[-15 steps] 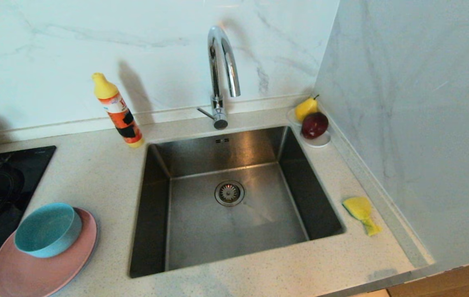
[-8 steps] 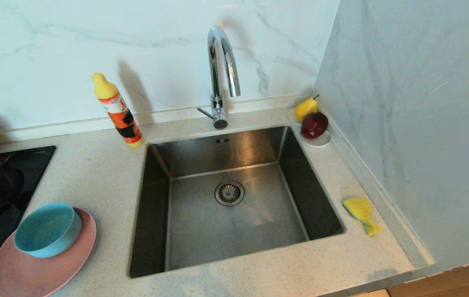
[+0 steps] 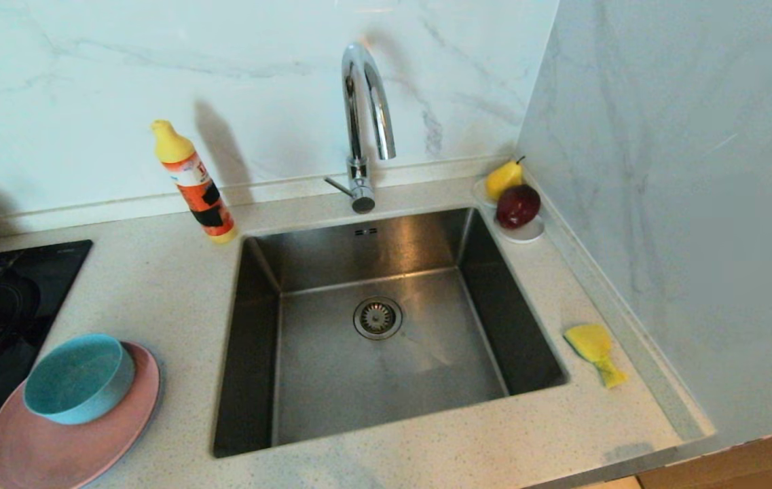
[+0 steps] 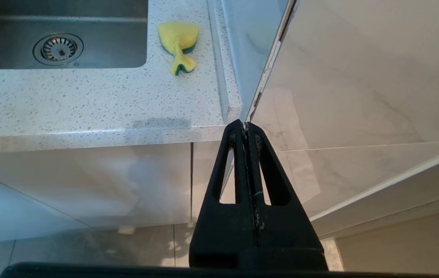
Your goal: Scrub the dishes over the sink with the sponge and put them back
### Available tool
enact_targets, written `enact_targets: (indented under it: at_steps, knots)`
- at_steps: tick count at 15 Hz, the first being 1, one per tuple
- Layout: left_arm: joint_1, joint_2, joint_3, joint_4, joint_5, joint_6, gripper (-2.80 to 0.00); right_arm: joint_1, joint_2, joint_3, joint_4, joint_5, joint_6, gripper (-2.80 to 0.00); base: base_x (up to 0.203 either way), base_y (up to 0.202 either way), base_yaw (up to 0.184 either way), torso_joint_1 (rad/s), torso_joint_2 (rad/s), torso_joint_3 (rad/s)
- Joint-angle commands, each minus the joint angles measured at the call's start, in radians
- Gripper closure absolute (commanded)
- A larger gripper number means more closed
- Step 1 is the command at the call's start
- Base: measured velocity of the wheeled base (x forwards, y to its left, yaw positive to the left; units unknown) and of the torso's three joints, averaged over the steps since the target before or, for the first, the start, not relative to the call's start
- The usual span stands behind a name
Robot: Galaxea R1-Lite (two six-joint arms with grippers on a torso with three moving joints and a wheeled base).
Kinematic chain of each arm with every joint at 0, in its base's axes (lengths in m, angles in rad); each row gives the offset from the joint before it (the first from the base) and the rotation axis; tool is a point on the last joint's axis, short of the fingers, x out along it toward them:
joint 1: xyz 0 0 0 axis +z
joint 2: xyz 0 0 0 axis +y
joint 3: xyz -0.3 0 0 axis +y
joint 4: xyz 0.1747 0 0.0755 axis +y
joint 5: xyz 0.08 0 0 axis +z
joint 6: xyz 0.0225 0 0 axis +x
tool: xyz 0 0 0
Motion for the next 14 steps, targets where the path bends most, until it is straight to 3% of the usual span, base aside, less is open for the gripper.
enact_targets:
  at_steps: [1, 14]
  knots:
    - [0.000, 0.003, 0.017, -0.003, 0.000, -0.001, 0.00, 0.000, 0.001, 0.000, 0.000, 0.000, 0.004, 0.00, 0.000, 0.000, 0.000, 0.000, 0.00, 0.000]
    - [0.000, 0.003, 0.019, -0.004, 0.000, -0.001, 0.00, 0.000, 0.003, -0.003, 0.007, -0.001, 0.020, 0.00, 0.000, 0.000, 0.000, 0.000, 0.00, 0.000]
